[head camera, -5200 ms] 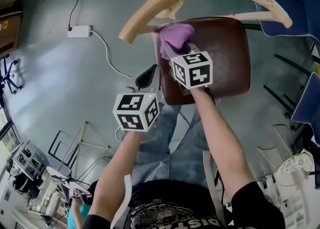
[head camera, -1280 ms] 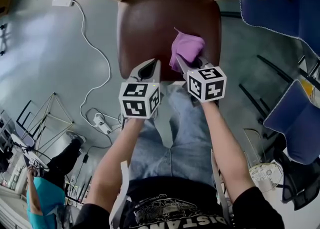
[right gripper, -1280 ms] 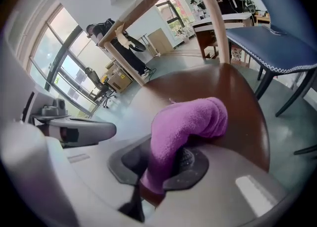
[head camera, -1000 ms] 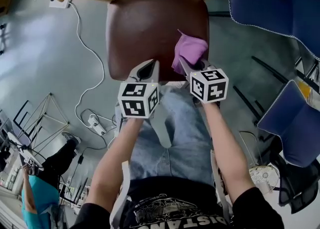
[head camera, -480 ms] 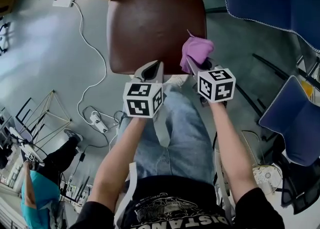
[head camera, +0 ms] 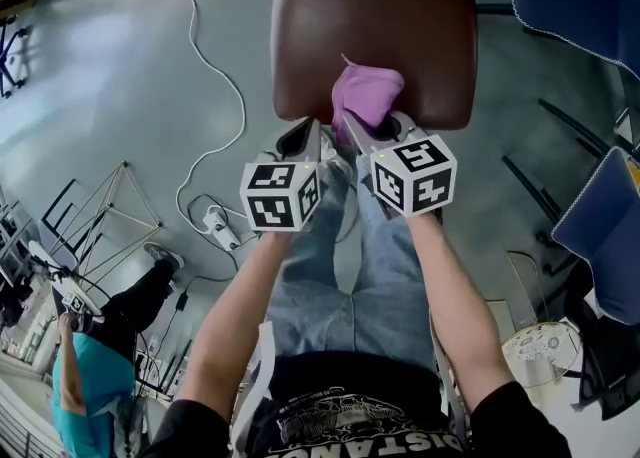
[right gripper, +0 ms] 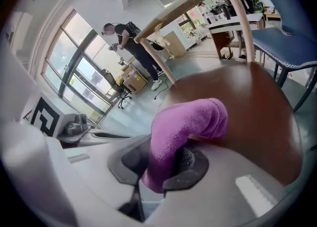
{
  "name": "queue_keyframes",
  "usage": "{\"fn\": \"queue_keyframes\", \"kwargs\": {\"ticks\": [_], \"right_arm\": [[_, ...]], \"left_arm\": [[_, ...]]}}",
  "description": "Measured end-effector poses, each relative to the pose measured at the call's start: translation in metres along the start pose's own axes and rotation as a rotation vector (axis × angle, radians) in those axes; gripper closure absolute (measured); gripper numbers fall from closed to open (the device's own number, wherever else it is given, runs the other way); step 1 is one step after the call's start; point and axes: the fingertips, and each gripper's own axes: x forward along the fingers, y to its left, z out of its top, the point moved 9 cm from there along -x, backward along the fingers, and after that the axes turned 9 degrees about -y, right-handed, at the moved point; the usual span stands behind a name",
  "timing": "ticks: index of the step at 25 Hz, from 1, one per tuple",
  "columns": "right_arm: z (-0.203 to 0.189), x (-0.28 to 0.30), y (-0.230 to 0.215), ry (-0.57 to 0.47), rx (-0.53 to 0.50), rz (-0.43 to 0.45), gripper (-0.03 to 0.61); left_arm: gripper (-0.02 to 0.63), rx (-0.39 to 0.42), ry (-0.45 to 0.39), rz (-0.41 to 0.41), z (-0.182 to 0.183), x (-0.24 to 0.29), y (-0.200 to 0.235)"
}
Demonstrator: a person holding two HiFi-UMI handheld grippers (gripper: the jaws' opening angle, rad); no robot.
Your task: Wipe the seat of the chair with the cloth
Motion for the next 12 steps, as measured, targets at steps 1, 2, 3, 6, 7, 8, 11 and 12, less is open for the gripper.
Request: {"fn": "queue_keyframes", "kwargs": {"ticks": [1,2,3,6,7,8,11,12], "right_arm": [[-0.002,0.01,0.011,0.001,0.0,0.011,0.512],[-0.004,0.019,0.022,0.001,-0.003,0.021,0.512],[-0.006,0.029,0.031,0.003,-0.007,0.031,0.512],[-0.014,0.06,0.057,0.018,-0.019,0.072,0.512],[-0.018,0.071,0.065,0.026,-0.023,0.089,0.512],[-0.022,0.081,0.071,0.035,-0.027,0.101,0.511],[-0.029,0.103,0.078,0.052,-0.042,0.09,0.511],[-0.031,0.107,0.077,0.056,-0.045,0.071,0.511]], "left_arm": [[0.614,-0.001,-0.002,0.006,0.0,-0.005,0.011],[0.614,-0.004,-0.006,0.013,0.0,-0.009,0.021],[0.614,-0.008,-0.011,0.019,0.0,-0.012,0.031],[0.614,-0.021,-0.017,0.036,0.001,-0.023,0.06],[0.614,-0.025,-0.018,0.039,0.001,-0.027,0.068],[0.614,-0.028,-0.017,0.039,0.0,-0.031,0.076],[0.614,-0.024,-0.012,0.029,-0.001,-0.036,0.09],[0.614,-0.022,-0.009,0.023,-0.002,-0.036,0.092]]}}
